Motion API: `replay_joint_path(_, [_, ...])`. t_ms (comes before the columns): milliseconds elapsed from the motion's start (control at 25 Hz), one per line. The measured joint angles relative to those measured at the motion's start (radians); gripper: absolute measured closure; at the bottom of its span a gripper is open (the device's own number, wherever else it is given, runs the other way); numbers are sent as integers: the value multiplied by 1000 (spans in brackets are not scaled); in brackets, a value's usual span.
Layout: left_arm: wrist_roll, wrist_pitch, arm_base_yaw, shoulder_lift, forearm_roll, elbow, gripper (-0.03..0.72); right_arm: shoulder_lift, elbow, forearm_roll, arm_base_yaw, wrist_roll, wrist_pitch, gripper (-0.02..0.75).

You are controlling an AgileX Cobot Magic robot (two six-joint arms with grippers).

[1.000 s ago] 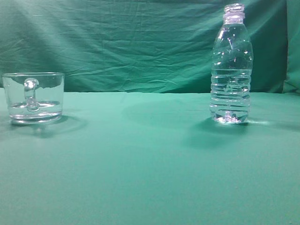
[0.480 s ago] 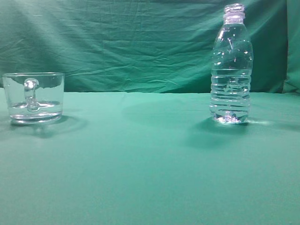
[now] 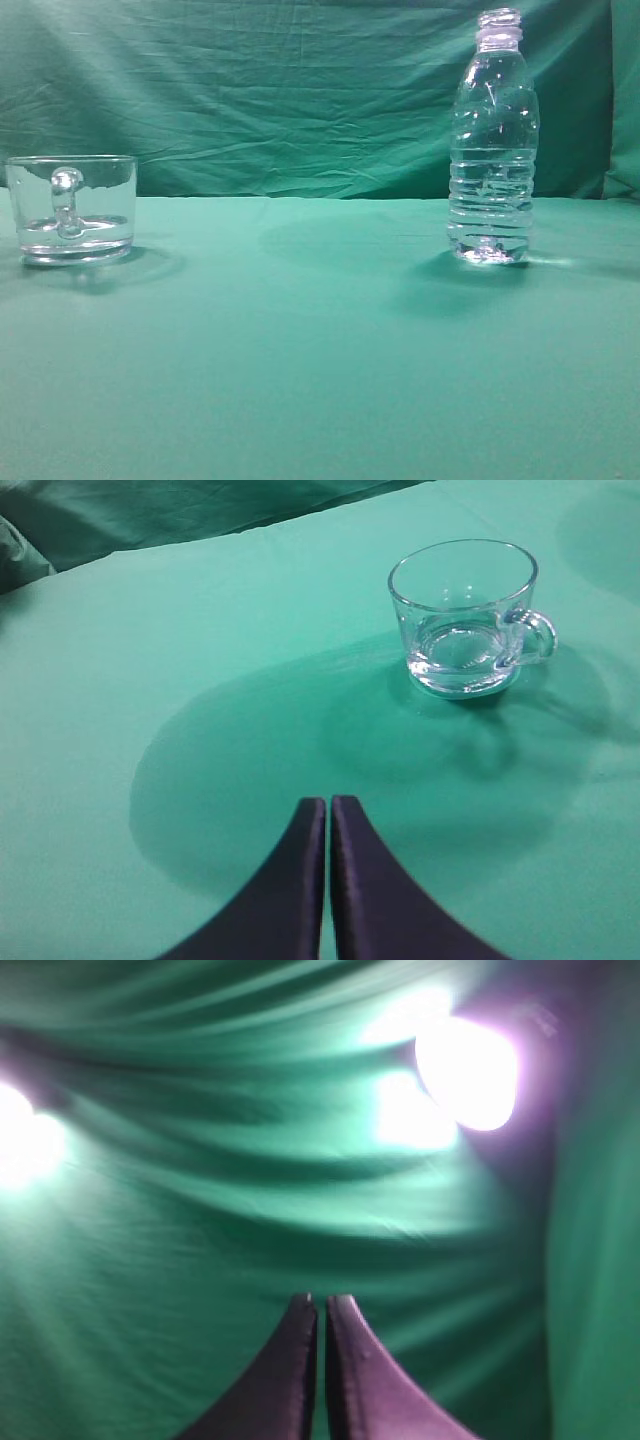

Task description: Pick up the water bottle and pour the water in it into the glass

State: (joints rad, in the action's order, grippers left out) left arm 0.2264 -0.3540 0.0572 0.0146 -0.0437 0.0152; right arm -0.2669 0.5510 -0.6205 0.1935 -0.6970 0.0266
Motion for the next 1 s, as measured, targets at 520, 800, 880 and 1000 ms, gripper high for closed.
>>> replay_joint_path(520, [0, 0, 0, 0, 0, 0, 688, 211, -279, 663, 0, 793, 387, 738])
replay_joint_path(800, [0, 0, 0, 0, 0, 0, 688, 268, -458, 670, -89, 793, 355, 738])
replay_joint_path(880, [0, 0, 0, 0, 0, 0, 688, 276, -505, 670, -110, 788, 353, 738])
replay_joint_path(1000, [0, 0, 0, 0, 0, 0, 688, 276, -567, 672, -125, 766, 338, 738])
